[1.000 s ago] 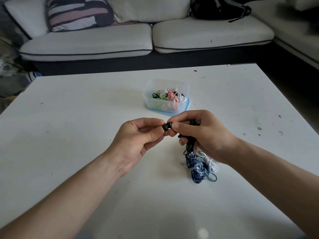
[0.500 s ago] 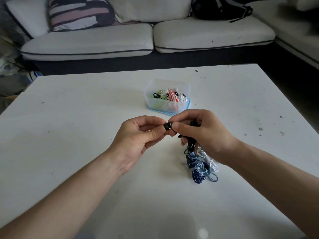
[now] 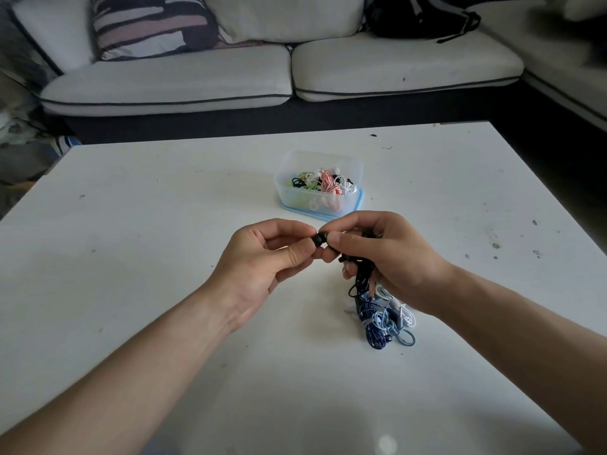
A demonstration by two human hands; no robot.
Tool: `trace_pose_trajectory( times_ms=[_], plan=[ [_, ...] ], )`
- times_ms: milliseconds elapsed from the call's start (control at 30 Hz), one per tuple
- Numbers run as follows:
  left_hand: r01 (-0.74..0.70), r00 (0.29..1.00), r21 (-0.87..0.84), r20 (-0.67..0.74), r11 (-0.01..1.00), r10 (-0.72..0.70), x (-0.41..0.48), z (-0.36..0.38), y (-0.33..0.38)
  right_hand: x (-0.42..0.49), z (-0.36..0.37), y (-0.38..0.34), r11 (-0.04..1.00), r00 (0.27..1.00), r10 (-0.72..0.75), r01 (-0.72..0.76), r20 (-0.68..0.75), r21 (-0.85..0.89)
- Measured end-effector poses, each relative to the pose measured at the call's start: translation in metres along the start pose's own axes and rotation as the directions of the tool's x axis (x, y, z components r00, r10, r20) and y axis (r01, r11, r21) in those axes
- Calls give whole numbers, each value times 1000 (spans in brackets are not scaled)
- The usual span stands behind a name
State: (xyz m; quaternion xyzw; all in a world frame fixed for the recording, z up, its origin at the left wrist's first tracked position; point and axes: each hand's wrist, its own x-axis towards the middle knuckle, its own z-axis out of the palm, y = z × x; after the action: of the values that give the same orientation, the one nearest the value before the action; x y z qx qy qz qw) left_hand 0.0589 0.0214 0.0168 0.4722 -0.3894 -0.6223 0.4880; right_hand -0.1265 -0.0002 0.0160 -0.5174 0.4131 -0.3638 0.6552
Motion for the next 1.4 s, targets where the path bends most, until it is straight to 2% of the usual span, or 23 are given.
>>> trace_pose_trajectory(
  times_ms=[67,233,400,533,700,800,933,1133,1267,1400],
  plan=[
    [-27,1000,48,5,998,26,0,-2,-2,1,1,0,998,999,38,-38,6,42],
    [-193,978,337,140,921,154,0,-1,-4,2,0,-1,969,985,170,-175,42,174],
    [-266,962,432,180,862,207,1,0,-1,2,0,0,932,968,234,-249,88,262],
    [-221,975,455,119,863,188,2,-5,-2,2,0,3,915,965,242,-262,102,307],
    [-156,988,397,49,904,149,4,-11,-3,4,-4,-1,882,956,270,-295,118,367],
    [-127,992,402,42,907,121,5,-13,-3,5,-5,0,885,965,248,-263,89,385],
    [-81,997,425,24,902,78,7,-17,-5,7,-7,3,913,970,243,-239,28,330],
    [-43,999,413,33,910,32,8,-19,-6,8,-12,7,948,965,259,-260,32,181],
    [-40,999,428,27,903,31,10,-20,-8,8,-10,10,955,970,243,-242,18,169],
    [-1,1000,413,14,911,-6,12,-22,-9,9,-11,9,950,969,237,-247,75,189]
  ],
)
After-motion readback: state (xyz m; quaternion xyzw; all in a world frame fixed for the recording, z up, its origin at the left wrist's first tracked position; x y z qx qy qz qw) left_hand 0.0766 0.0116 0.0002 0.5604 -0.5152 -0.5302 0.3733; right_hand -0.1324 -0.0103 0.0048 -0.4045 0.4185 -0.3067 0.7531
